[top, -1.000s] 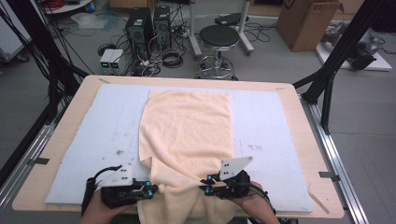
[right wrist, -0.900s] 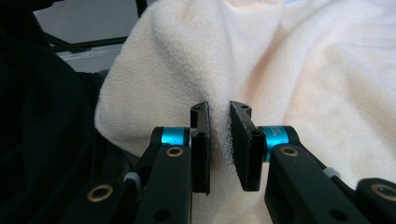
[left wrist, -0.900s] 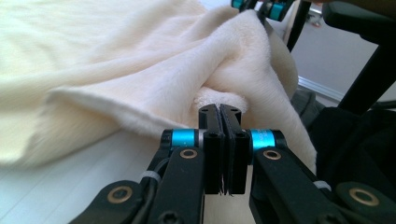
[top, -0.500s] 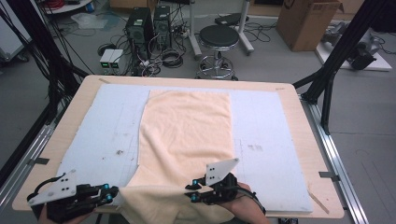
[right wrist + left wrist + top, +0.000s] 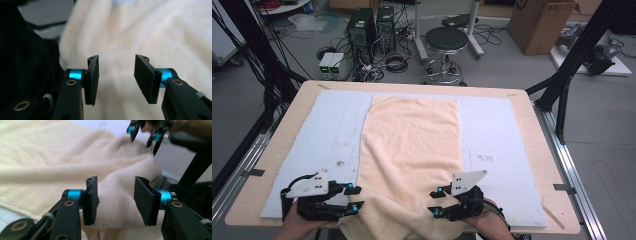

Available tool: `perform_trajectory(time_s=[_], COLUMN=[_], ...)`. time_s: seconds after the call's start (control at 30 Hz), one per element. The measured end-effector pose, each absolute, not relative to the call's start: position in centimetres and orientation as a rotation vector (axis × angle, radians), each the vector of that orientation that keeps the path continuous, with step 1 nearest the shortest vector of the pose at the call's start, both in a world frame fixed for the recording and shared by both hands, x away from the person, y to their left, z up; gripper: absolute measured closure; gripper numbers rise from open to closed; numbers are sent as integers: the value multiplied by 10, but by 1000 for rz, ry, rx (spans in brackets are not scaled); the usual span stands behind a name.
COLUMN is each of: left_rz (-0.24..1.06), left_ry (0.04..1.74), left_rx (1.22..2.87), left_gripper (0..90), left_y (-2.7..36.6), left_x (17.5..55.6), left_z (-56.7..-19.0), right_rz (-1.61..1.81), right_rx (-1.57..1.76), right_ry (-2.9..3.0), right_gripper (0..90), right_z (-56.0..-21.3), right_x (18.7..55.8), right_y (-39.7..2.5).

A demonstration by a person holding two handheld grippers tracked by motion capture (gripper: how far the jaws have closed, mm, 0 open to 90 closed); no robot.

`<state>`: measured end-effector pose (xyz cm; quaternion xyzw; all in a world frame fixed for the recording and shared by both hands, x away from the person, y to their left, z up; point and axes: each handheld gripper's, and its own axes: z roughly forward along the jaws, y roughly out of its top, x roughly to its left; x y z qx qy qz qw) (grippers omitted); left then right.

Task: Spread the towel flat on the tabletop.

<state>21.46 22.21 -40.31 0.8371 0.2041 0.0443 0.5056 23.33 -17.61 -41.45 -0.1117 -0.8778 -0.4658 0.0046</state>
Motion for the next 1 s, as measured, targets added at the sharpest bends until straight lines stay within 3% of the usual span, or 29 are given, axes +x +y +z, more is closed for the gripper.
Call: perform_trajectory(time_s=[0.07,0.17,0.23,0.33,0.57,0.67,0.77,0.9,1.0], left_rz=[72,53,49,82,22,25,69,98,88], left_ry=[501,486,480,494,493,505,521,574,610], left_rx=[2058,2070,2067,2071,2070,1996,1927,1874,1910], left_gripper=[536,746,824,846,834,650,572,569,603], left_y=[219,221,226,237,256,257,255,247,242], left_x=[220,216,209,194,162,162,172,198,216], left_z=[-411,-417,-417,-418,-419,-412,-404,-406,-416], right_rz=[-1405,-1356,-1320,-1293,-1266,-1299,-1297,-1239,-1214], right_rx=[-374,-387,-388,-382,-325,-340,-331,-303,-251], right_ry=[-2780,-2796,-2796,-2809,-2824,-2820,-2824,-2878,-2939], right_gripper=[524,529,529,529,535,535,534,548,630], right_z=[-423,-432,-436,-438,-438,-431,-430,-437,-439], right_x=[233,233,233,232,227,226,221,214,212], right_y=[-180,-183,-183,-182,-176,-183,-190,-193,-192])
